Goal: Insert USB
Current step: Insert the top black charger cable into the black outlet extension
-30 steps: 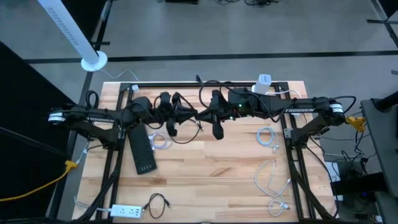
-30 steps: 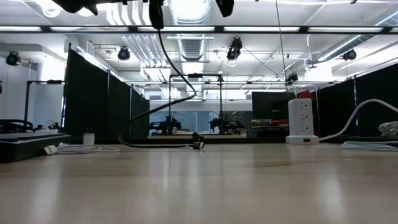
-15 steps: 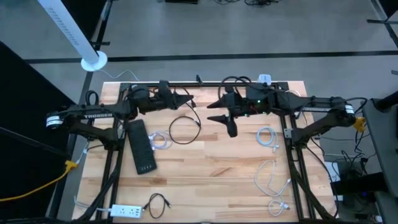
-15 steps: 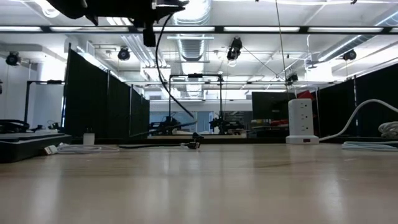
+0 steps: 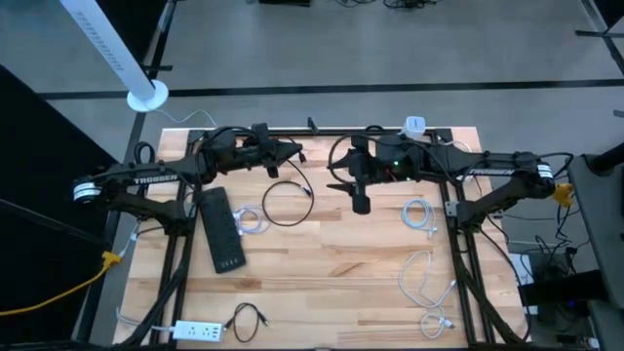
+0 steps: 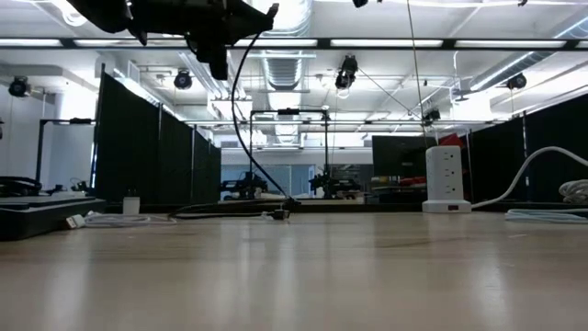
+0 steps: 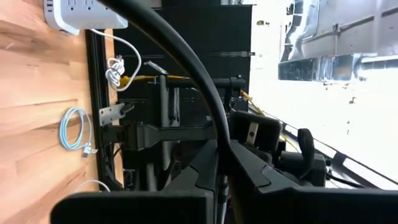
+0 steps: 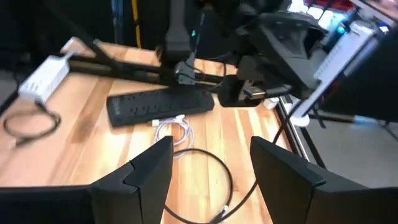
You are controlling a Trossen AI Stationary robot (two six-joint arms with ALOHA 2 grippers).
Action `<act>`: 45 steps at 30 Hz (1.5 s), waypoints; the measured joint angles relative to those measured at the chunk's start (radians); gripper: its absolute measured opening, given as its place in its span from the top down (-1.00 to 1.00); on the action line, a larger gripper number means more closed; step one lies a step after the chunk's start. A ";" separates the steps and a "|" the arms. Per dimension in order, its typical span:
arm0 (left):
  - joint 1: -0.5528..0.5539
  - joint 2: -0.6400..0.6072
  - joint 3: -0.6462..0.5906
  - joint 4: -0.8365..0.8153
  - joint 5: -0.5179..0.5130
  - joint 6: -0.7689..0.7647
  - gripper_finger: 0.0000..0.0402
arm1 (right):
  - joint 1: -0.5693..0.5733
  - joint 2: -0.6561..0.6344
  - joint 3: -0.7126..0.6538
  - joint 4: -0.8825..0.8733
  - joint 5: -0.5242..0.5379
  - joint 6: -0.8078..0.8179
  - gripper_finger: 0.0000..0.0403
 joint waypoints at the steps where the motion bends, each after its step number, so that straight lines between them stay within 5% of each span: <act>1: 0.000 0.000 0.000 -0.001 -0.003 -0.003 1.00 | -0.001 0.000 0.000 0.000 0.004 0.036 0.01; 10: 0.000 -0.001 0.000 -0.002 -0.009 -0.016 1.00 | -0.023 0.000 0.000 0.017 0.004 0.402 0.01; 20: 0.000 0.000 0.000 -0.002 -0.014 0.004 1.00 | -0.123 0.007 0.000 0.036 0.000 1.218 0.01; 27: -0.011 -0.001 0.000 0.036 -0.010 0.299 1.00 | -0.156 0.064 0.000 0.111 -0.151 1.271 0.01; 32: -0.012 -0.006 0.000 0.149 -0.015 0.432 1.00 | -0.153 0.084 0.000 0.122 -0.165 1.264 0.01; 37: -0.013 -0.007 0.000 0.187 -0.059 0.246 1.00 | -0.151 0.083 0.000 0.180 -0.165 1.191 0.01; 45: -0.021 -0.007 0.000 0.228 -0.420 -0.024 1.00 | -0.151 0.082 0.000 0.263 -0.153 0.985 0.01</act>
